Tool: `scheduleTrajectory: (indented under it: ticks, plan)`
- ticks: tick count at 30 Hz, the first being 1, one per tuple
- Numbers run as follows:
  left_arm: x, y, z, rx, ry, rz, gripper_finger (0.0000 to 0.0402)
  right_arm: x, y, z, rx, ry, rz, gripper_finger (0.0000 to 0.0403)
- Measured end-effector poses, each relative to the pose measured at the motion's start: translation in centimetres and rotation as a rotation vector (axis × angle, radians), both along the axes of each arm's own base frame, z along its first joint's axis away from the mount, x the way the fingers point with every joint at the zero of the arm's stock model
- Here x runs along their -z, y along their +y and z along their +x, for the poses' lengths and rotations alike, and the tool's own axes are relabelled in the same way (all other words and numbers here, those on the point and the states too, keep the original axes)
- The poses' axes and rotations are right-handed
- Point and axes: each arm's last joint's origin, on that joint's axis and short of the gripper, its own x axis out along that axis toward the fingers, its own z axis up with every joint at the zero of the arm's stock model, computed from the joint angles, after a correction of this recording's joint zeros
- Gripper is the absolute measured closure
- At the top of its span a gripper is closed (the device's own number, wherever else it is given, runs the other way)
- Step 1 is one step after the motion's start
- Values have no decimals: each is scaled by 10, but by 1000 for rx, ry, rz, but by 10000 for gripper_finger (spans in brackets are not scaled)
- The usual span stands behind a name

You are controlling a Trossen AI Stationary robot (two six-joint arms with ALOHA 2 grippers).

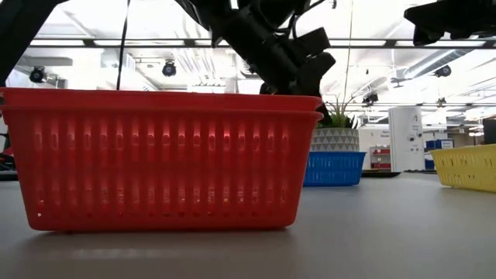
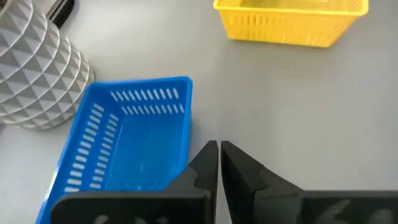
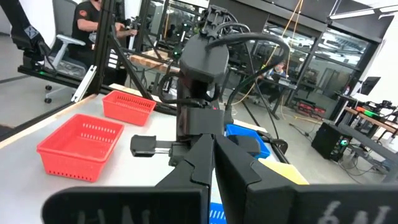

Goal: Stack baskets by color
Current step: Stack the blue basket on top of the blue basket

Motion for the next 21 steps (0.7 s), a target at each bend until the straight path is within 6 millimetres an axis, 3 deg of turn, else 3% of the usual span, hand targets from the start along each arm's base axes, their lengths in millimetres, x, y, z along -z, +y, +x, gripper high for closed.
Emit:
scheduleTrajectory:
  ticks: [12, 21]
  plan:
    - [11, 7, 14, 47, -96, -6, 290, 0, 0, 0, 1, 0, 0, 394]
    - [40, 23, 25, 21, -107, 2, 281, 0, 0, 0, 2, 1, 0, 394]
